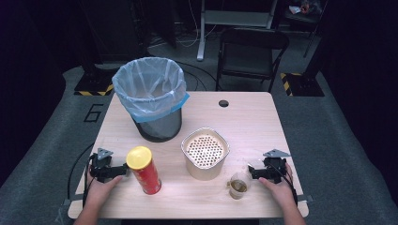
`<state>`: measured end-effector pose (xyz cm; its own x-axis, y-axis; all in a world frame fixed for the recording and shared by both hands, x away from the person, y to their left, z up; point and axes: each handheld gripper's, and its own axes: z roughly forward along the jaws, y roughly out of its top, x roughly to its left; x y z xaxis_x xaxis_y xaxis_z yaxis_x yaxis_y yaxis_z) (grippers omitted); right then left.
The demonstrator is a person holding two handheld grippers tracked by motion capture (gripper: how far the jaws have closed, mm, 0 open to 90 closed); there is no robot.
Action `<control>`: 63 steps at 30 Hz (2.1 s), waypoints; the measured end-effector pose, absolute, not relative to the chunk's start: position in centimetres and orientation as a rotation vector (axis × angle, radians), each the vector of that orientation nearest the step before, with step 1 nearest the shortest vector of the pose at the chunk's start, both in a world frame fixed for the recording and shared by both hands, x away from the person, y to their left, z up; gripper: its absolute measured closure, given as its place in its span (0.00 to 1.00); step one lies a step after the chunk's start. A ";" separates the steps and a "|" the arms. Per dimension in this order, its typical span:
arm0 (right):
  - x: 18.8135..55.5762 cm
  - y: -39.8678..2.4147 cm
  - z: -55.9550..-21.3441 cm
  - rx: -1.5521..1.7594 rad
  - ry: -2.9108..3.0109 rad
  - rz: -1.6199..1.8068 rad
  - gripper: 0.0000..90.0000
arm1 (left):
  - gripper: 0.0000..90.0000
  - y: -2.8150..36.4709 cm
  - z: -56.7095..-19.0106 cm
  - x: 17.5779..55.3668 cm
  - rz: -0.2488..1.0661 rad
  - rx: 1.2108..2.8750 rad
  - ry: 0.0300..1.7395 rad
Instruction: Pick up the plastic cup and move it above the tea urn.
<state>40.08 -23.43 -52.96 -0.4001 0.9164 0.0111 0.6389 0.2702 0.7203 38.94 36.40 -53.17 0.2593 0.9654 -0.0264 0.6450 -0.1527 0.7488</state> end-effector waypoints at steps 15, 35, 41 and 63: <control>40.0 -23.4 -52.9 1.413 2.131 0.914 0.00 | 0.13 36.1 -53.2 38.9 0.676 1.788 1.588; 39.8 -22.0 -48.9 1.393 2.169 1.033 0.58 | 0.12 36.0 -53.2 38.7 0.671 1.822 1.558; 40.2 -18.9 -42.3 1.228 2.209 1.210 0.69 | 0.12 36.0 -53.2 38.7 0.670 1.823 1.557; 42.7 -13.1 -41.5 1.132 2.375 1.197 0.83 | 0.13 36.0 -53.2 38.7 0.665 1.833 1.546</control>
<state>42.70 -13.09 -41.52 -0.6667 0.7364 0.1155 0.5309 0.3604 0.7670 38.70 36.01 -53.15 0.1792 0.9835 -0.0245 0.6587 -0.1014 0.7455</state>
